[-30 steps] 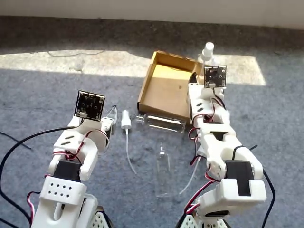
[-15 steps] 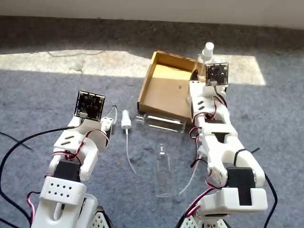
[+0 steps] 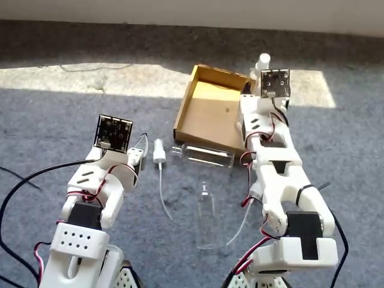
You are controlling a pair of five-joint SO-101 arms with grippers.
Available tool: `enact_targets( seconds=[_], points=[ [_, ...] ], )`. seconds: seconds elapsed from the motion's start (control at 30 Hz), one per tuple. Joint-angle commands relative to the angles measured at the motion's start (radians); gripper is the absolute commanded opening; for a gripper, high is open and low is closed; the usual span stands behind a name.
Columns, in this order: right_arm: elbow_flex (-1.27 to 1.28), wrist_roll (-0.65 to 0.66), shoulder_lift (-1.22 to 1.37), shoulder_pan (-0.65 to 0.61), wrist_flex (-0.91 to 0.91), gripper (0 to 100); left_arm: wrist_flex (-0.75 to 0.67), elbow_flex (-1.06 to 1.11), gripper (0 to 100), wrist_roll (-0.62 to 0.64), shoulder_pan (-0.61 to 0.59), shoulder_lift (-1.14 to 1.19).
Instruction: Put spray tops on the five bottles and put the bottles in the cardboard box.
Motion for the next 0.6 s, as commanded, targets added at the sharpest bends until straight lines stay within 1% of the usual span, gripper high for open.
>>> enact_targets(
  seconds=[0.0,0.37,0.57],
  points=[
    [-0.065,-0.005,-0.053,0.007,0.021,28.9,-0.017,-0.004,15,-0.003,-0.007,-0.015],
    [-0.081,-0.005,-0.054,0.007,0.028,28.9,-0.017,-0.004,15,-0.003,-0.007,-0.015],
    [-0.194,-0.005,-0.054,0.007,0.143,28.9,-0.017,-0.004,15,-0.003,-0.007,-0.015]
  ],
)
